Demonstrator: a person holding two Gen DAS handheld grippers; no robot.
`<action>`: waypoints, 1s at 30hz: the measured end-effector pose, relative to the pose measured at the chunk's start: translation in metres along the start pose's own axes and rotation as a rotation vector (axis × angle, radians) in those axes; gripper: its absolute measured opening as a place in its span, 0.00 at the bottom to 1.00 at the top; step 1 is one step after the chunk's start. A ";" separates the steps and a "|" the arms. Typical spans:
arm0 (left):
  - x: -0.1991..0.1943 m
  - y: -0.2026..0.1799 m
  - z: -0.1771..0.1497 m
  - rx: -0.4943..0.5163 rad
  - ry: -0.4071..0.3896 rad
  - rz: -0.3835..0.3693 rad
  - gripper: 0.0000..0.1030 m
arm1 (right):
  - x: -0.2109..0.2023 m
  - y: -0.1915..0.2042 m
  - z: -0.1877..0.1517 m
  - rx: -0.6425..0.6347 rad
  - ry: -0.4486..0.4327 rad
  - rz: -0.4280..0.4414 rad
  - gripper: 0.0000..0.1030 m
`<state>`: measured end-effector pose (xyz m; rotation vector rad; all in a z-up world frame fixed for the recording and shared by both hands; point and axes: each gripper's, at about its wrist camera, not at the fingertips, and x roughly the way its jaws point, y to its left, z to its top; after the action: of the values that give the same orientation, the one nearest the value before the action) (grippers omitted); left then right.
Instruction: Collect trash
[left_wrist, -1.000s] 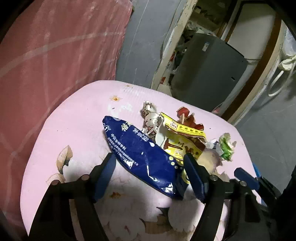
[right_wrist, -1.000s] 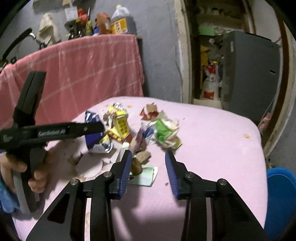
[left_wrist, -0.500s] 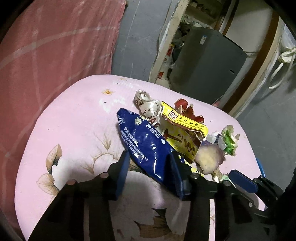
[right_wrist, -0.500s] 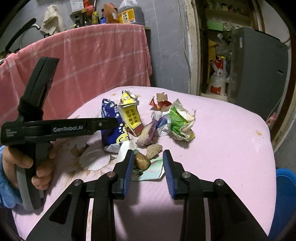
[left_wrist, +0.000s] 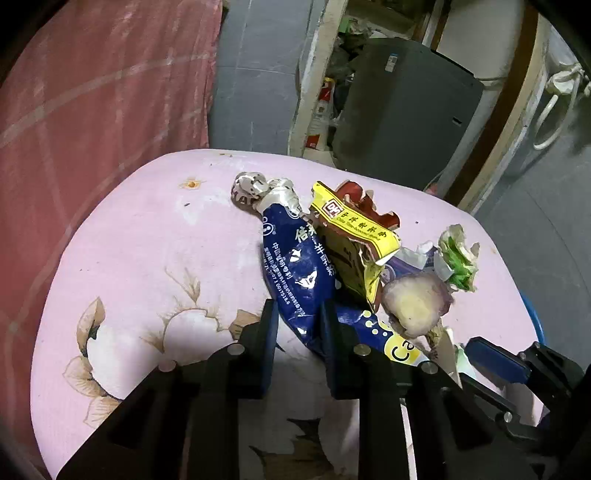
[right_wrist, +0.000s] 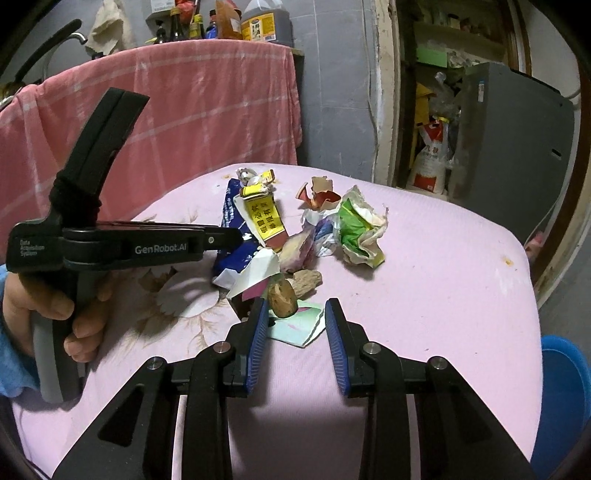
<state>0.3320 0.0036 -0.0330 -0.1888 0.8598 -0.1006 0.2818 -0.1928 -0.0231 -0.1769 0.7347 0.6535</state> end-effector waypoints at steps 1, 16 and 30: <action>0.000 -0.001 0.000 0.001 0.000 -0.002 0.17 | 0.001 -0.001 0.001 0.002 0.001 0.003 0.29; 0.001 0.001 -0.001 0.004 0.008 -0.041 0.00 | 0.011 0.005 0.008 -0.042 0.027 0.056 0.10; -0.012 0.012 -0.007 -0.066 0.017 -0.158 0.00 | -0.004 -0.008 0.000 0.028 -0.031 0.052 0.06</action>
<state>0.3193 0.0159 -0.0311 -0.3181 0.8644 -0.2224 0.2846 -0.2006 -0.0211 -0.1219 0.7206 0.6930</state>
